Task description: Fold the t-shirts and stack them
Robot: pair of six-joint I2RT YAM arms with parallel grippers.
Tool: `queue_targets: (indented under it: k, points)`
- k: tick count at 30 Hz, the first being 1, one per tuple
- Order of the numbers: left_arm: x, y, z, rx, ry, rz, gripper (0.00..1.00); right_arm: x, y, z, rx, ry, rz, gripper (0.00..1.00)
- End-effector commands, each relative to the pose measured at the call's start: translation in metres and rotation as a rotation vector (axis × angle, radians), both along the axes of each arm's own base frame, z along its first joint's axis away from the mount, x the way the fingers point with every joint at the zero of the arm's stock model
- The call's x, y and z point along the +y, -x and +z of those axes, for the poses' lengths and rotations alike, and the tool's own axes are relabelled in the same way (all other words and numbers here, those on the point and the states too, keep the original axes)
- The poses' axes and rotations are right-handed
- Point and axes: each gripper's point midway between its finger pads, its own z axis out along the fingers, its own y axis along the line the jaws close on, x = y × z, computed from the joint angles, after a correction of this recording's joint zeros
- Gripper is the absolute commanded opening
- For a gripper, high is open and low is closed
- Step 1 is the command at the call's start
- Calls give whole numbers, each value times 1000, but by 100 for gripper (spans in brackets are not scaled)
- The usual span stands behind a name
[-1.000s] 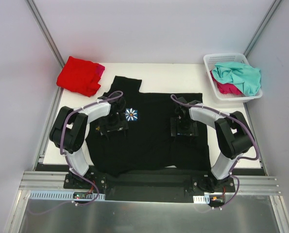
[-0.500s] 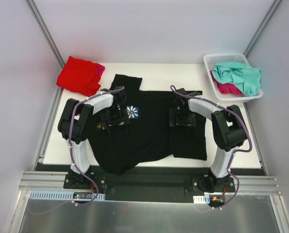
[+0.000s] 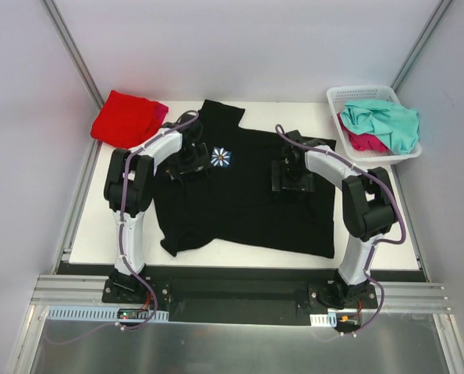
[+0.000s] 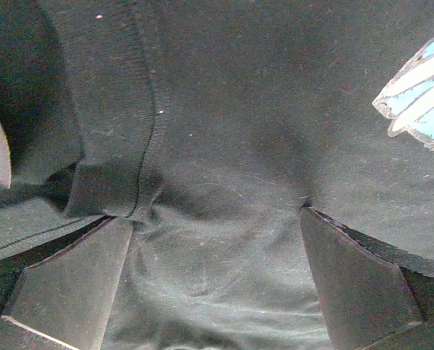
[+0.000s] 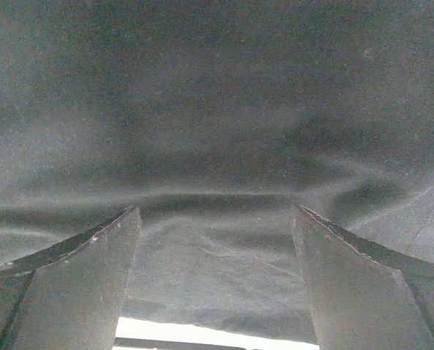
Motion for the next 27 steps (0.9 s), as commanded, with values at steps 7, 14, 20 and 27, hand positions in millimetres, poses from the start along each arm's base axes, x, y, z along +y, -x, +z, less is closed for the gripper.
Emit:
queue_targets:
  k: [7,14,20,27]
  points:
    - [5,-58,22,-126,31,2,99,1,-11,33,-56,-28,7,88]
    - [-2,-4,59,-146,52,-39,99,13,21,59,-77,-82,50,88]
    - [16,31,101,-249,-16,-29,99,37,53,72,-95,-89,149,87]
    - [83,27,156,-329,-58,107,99,58,73,65,-75,-39,238,84]
